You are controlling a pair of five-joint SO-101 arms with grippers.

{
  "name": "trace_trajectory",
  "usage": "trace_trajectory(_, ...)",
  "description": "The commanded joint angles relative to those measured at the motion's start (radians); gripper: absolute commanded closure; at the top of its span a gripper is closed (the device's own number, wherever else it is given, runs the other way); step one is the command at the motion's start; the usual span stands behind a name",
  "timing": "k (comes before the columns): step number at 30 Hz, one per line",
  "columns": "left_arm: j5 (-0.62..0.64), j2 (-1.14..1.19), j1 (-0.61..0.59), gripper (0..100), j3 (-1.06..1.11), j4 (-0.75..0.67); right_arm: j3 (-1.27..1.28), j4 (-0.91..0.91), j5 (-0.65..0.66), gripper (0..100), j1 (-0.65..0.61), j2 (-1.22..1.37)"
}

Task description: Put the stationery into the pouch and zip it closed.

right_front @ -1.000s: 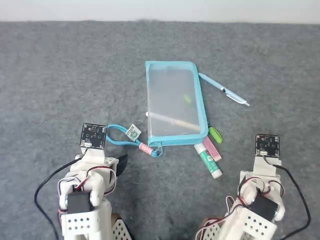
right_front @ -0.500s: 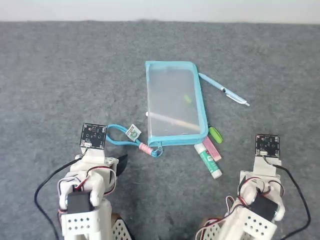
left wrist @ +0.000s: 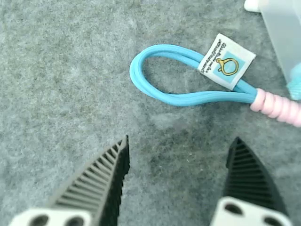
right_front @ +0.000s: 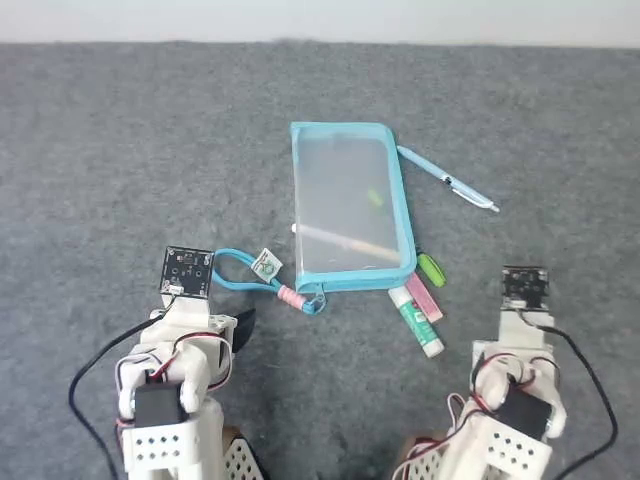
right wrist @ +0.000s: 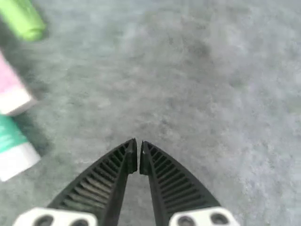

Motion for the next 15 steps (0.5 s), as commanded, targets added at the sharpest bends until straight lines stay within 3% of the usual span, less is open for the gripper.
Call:
trace_trajectory(1, 0.008, -0.017, -0.002, 69, -0.008, 0.005, 0.02, 0.012, 0.006, 99.1, -0.099, -0.024)
trace_trajectory(6, 0.008, -0.017, -0.002, 69, -0.008, 0.005, 0.02, -0.022, 0.014, 99.1, -0.298, -0.024)
trace_trajectory(15, 0.008, -0.017, -0.002, 69, -0.008, 0.005, 0.002, -0.294, 0.015, 99.0, -0.398, -0.024)
